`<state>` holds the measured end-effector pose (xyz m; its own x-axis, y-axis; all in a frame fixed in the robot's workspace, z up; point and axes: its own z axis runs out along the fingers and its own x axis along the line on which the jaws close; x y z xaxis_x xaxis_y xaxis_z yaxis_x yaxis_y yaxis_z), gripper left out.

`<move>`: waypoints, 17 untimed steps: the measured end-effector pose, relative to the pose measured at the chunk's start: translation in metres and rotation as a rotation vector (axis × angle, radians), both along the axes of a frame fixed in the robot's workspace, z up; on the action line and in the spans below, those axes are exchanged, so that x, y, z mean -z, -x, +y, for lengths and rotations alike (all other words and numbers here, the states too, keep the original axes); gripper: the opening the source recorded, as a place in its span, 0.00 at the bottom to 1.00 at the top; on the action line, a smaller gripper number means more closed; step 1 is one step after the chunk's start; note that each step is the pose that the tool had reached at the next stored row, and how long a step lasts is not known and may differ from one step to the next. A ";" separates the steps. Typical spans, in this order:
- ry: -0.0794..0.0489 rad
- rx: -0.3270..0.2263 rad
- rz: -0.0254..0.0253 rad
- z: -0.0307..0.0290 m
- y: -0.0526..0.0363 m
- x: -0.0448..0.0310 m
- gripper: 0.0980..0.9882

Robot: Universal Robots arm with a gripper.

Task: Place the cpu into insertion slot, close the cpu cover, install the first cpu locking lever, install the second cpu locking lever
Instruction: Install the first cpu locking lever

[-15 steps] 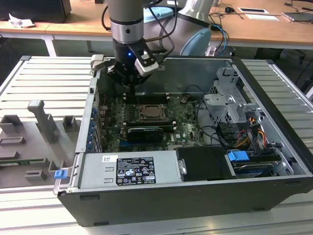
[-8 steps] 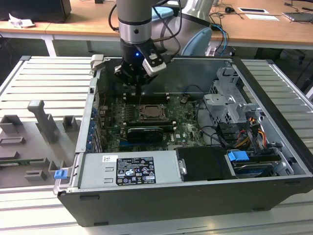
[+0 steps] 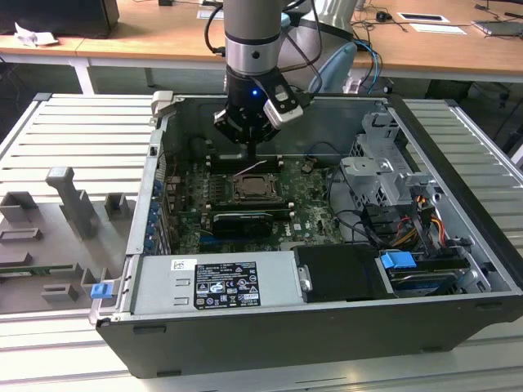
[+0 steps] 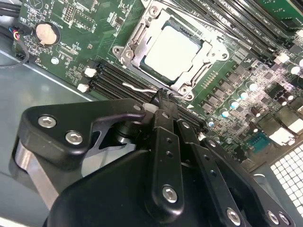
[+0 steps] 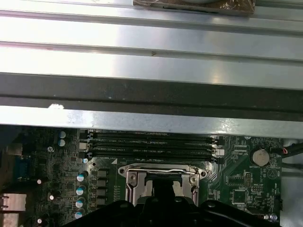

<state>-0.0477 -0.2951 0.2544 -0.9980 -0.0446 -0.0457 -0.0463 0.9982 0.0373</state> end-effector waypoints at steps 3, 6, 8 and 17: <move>0.000 0.000 -0.0001 0.0000 0.0000 0.0004 0.01; 0.000 0.000 0.0000 0.0000 0.0000 0.0006 0.01; -0.003 0.000 -0.0002 0.0000 -0.0001 0.0010 0.01; -0.078 0.001 -0.0003 0.0001 -0.0006 0.0108 0.01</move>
